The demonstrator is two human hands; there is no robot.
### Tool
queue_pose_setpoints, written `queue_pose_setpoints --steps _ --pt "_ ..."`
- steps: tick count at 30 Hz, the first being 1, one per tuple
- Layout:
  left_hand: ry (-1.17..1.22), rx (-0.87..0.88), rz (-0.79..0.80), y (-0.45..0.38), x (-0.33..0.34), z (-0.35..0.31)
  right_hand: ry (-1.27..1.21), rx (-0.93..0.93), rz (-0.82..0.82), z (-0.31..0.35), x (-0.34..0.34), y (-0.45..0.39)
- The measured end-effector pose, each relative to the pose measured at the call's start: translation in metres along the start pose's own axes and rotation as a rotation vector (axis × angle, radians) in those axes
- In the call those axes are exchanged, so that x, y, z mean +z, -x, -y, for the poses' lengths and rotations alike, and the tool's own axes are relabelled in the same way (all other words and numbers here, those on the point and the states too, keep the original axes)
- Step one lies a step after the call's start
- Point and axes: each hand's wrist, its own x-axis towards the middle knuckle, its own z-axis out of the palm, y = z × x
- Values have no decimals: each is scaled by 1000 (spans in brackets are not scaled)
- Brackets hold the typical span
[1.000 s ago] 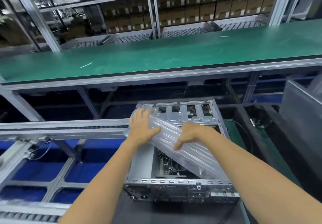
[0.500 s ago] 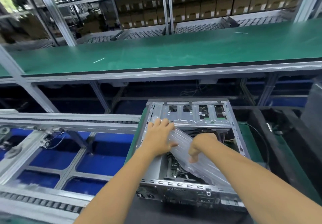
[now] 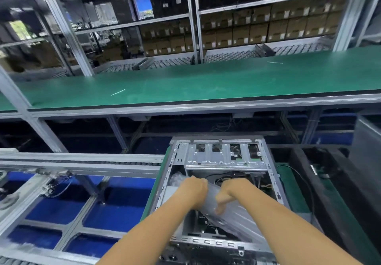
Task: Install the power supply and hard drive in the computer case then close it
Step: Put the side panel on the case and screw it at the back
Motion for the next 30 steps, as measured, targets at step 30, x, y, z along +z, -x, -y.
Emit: queue_pose_setpoints --steps 30 --pt "653 688 -185 -35 -33 -88 -609 -235 -758 -83 12 -9"
